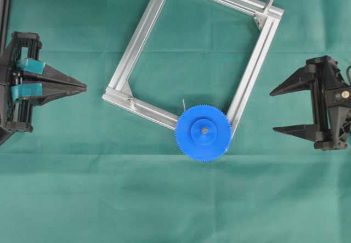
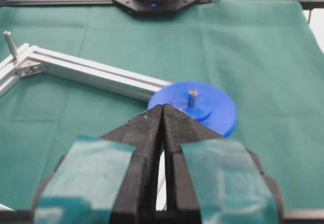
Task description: Find the location of the shaft and insert the gear.
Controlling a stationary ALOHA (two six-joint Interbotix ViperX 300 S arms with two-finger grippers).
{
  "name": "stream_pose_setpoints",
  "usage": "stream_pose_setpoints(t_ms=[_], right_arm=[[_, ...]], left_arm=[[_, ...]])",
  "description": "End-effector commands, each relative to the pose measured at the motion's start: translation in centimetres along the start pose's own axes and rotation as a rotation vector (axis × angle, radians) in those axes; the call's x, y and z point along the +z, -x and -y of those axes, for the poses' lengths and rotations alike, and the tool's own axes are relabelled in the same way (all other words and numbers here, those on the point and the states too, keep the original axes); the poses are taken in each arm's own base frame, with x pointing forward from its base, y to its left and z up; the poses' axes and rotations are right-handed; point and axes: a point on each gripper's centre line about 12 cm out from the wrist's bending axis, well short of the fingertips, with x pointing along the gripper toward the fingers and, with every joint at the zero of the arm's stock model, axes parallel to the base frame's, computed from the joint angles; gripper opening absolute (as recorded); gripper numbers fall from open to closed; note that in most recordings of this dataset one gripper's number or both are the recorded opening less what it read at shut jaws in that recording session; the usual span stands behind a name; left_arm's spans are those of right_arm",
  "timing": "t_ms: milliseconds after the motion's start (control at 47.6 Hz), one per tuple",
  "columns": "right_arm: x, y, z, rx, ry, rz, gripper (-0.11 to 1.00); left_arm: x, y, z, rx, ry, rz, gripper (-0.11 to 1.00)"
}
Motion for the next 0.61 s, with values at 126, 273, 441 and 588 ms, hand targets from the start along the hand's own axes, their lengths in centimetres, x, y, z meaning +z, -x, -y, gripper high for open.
stream_pose_setpoints(t_ms=[126,273,441,588], right_arm=[[-0.4,0.6,0.1,0.010,0.003,0.024,0.87],[-1.0,0.7,0.3,0.014,0.005,0.026,0.87],[-1.5,0.7,0.4,0.013,0.004,0.020,0.87],[-1.9,0.6,0.5,0.009,0.005,0.010,0.87]], left_arm=[[1.0,-0.2,0.0,-0.002,0.000,0.026,0.01],[1.0,-0.1,0.0,-0.001,0.000,0.028,0.01],[0.9,-0.1,0.1,-0.002,0.000,0.025,0.01],[0.8,-0.2,0.0,-0.001,0.000,0.023,0.01]])
